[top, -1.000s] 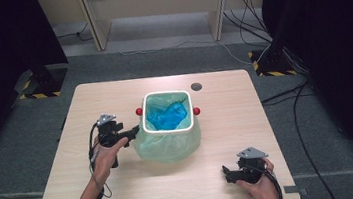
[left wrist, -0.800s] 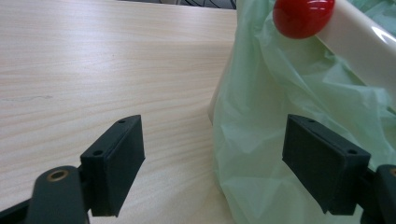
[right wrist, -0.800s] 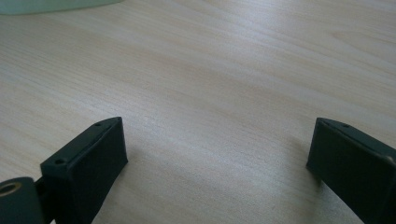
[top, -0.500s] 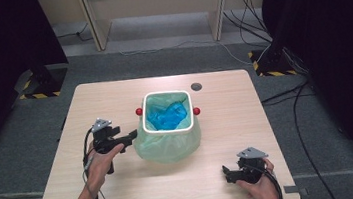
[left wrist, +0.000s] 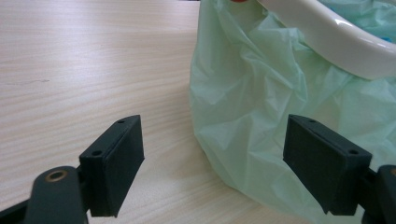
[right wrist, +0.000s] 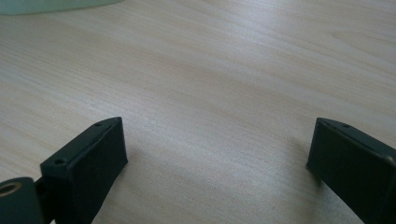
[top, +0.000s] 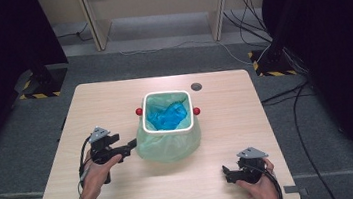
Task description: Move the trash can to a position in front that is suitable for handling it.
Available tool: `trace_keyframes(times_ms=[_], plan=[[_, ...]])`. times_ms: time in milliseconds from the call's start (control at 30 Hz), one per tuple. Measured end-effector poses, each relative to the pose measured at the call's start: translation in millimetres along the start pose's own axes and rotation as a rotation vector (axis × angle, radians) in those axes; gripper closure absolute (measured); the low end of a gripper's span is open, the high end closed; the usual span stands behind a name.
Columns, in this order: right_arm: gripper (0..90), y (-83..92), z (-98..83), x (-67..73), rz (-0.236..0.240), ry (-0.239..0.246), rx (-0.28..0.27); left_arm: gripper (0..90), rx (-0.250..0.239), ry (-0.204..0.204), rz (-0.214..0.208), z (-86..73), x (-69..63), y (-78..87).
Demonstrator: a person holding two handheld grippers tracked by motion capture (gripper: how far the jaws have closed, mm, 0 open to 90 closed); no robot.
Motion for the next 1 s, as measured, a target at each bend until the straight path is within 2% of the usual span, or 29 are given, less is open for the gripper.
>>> trace_keyframes(times_ms=[433, 600, 1000], plan=[[4.6, 0.0, 0.0, 0.0, 0.000, 0.000, 0.000, 19.5, 0.016, -0.043, -0.016, -13.0, -10.1, 8.3], [4.6, 0.0, 0.0, 0.0, 0.000, 0.000, 0.000, 19.3, 0.032, -0.071, -0.005, -23.0, -9.7, 11.2], [4.7, 0.1, 0.0, 0.0, -0.001, -0.003, 0.000, 18.8, 0.065, -0.088, -0.014, -43.8, -8.8, 12.0]])
Point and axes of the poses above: each handheld gripper's, and its own axes: y roughly backward along the jaws, z roughly out of its top, x roughly to its left, the point moved 9 cm from there along -y, roughly forward along the jaws, and after that the axes turned 6 degrees about -z, right-handed, at the moved point
